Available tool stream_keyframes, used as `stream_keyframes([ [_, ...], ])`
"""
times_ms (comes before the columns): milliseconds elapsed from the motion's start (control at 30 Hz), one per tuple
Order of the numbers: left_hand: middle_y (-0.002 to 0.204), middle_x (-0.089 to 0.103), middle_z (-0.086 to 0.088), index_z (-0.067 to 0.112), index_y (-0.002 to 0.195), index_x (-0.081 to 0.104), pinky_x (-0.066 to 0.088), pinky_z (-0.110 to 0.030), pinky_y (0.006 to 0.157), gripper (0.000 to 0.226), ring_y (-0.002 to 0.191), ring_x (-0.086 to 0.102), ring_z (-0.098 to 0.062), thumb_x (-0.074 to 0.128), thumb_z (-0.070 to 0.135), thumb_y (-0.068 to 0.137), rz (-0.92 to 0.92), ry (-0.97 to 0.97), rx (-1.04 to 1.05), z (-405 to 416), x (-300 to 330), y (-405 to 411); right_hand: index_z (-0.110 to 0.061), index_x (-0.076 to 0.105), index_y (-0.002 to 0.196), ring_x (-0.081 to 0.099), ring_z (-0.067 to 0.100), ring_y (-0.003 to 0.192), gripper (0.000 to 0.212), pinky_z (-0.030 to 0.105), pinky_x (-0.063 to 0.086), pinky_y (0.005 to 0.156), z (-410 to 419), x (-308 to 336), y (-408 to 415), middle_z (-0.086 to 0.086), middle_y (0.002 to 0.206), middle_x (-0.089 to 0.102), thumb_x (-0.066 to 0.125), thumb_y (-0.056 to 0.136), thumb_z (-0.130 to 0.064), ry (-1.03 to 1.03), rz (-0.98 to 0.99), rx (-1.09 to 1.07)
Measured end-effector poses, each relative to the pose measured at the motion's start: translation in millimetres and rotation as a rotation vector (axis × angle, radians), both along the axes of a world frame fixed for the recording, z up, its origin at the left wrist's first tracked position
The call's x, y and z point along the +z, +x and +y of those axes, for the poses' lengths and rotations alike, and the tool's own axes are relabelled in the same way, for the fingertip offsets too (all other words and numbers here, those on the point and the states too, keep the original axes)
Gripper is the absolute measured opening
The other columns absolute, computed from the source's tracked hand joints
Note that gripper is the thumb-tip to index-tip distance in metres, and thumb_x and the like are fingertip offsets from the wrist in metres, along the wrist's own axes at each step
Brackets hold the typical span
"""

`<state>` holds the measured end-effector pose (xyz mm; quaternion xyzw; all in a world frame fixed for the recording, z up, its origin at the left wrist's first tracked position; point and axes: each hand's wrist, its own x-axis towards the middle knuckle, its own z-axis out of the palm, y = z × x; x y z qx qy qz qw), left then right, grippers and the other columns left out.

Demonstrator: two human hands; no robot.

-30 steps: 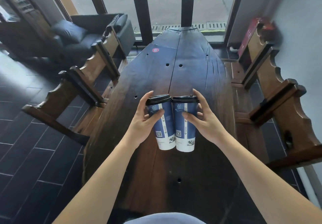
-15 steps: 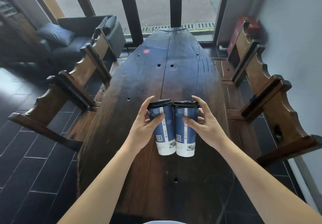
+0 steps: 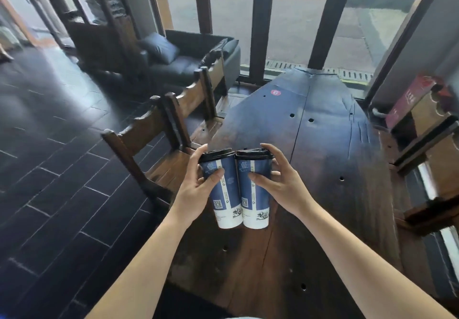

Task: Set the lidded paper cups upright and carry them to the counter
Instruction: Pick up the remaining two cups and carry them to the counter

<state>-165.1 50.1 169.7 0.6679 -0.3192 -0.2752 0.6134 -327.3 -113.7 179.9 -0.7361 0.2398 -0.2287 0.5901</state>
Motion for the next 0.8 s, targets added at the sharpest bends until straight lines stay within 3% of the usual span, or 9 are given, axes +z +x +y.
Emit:
stream_keyframes([
  [233,0.139,0.062,0.014,0.057,0.147,0.037,0.053,-0.049,0.109,0.064,0.124,0.065,-0.008,0.07,0.039,0.096,0.067,-0.022,0.265,147.3,6.6,92.3,-0.048,0.047,0.138,0.076,0.017,0.096,0.063,0.03,0.063,0.08,108.4,4.7,145.1,-0.012,0.106,0.077,0.077,0.09,-0.018,-0.029,0.017,0.265],
  [433,0.132,0.064,0.024,0.058,0.15,0.033,0.051,-0.049,0.11,0.07,0.123,0.065,-0.004,0.071,0.048,0.092,0.052,-0.014,0.538,277.8,7.1,144.6,-0.049,0.045,0.137,0.077,0.019,0.096,0.063,0.041,0.063,0.085,217.6,7.7,254.5,0.0,0.112,0.077,0.077,0.09,-0.023,-0.035,0.035,0.542],
  [567,0.135,0.062,0.017,0.052,0.151,0.035,0.05,-0.037,0.11,0.072,0.12,0.062,0.005,0.071,0.047,0.09,0.04,-0.017,0.705,340.1,7.5,163.0,-0.049,0.044,0.138,0.076,0.019,0.097,0.065,0.047,0.062,0.086,274.8,6.2,309.0,-0.001,0.116,0.075,0.08,0.087,-0.029,-0.07,0.041,0.688],
  [667,0.136,0.06,0.015,0.052,0.151,0.034,0.048,-0.024,0.106,0.071,0.118,0.059,0.012,0.072,0.043,0.09,0.015,-0.003,0.8,376.0,11.0,174.9,-0.044,0.045,0.138,0.077,0.02,0.095,0.066,0.044,0.063,0.084,308.4,5.5,342.9,-0.002,0.12,0.072,0.082,0.086,-0.025,-0.058,0.037,0.774],
  [800,0.126,0.062,0.02,0.059,0.147,0.036,0.052,-0.043,0.109,0.074,0.116,0.065,0.004,0.077,0.037,0.089,0.054,-0.019,0.926,415.8,5.4,193.9,-0.037,0.047,0.135,0.077,0.02,0.094,0.063,0.045,0.063,0.087,336.2,2.4,383.8,0.001,0.117,0.071,0.082,0.086,-0.019,-0.004,0.076,0.857],
])
